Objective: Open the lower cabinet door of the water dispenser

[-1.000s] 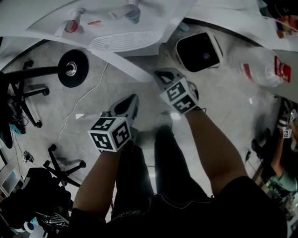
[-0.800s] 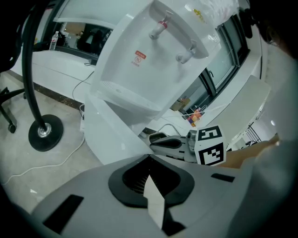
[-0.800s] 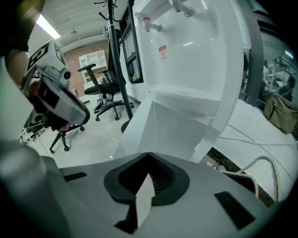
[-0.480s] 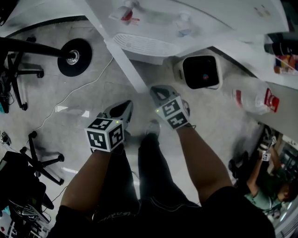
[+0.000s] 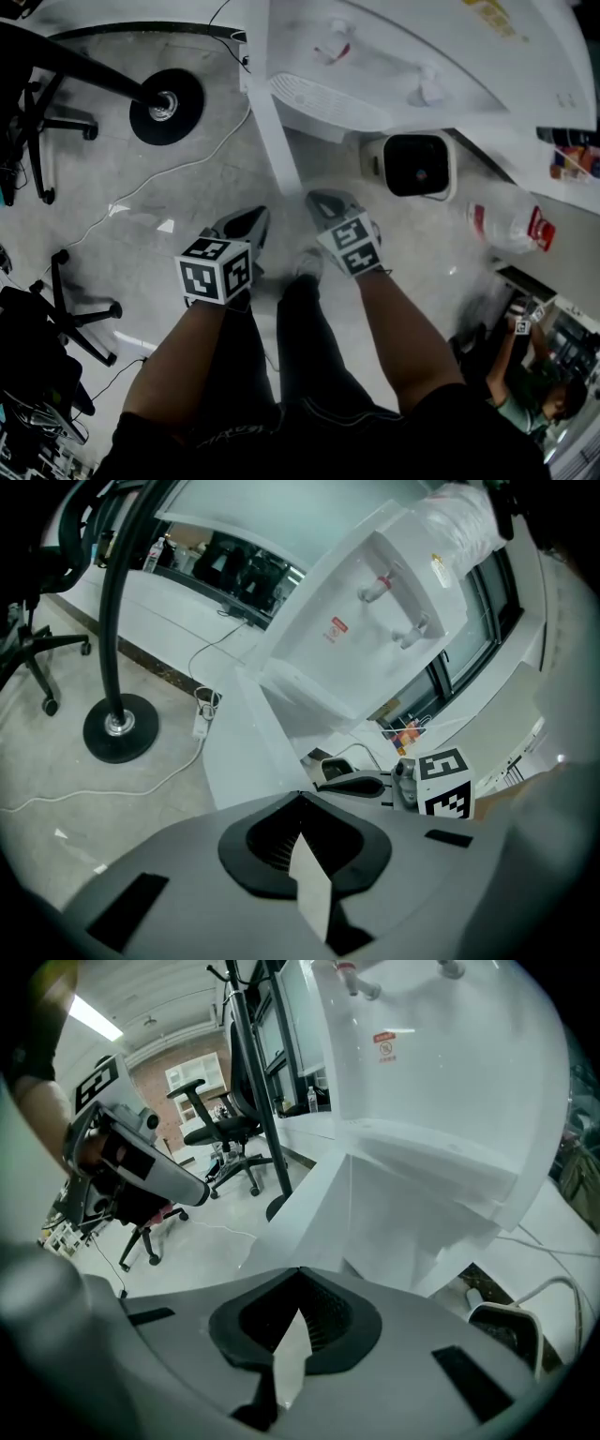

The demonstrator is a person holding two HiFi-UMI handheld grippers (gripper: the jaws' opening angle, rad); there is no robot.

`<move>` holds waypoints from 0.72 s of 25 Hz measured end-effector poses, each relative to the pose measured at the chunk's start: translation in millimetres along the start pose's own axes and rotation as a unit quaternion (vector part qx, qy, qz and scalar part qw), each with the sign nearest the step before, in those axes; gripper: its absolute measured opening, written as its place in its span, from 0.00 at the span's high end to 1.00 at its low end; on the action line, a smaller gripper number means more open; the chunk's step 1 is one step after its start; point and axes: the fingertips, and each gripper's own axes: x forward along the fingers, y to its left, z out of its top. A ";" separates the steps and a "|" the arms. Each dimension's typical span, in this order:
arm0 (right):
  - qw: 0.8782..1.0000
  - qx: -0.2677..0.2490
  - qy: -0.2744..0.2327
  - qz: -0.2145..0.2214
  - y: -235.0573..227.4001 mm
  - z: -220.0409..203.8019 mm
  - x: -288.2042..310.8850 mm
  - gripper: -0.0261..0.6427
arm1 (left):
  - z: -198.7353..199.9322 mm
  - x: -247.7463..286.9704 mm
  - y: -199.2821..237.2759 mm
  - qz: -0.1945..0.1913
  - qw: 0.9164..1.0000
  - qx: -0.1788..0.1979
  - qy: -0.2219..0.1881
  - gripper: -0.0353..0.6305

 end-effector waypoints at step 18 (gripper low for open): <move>0.999 0.037 0.001 0.000 57.7 31.8 32.6 0.94 | 4.7 -51.8 62.6 0.007 1.000 -0.029 -0.005 0.95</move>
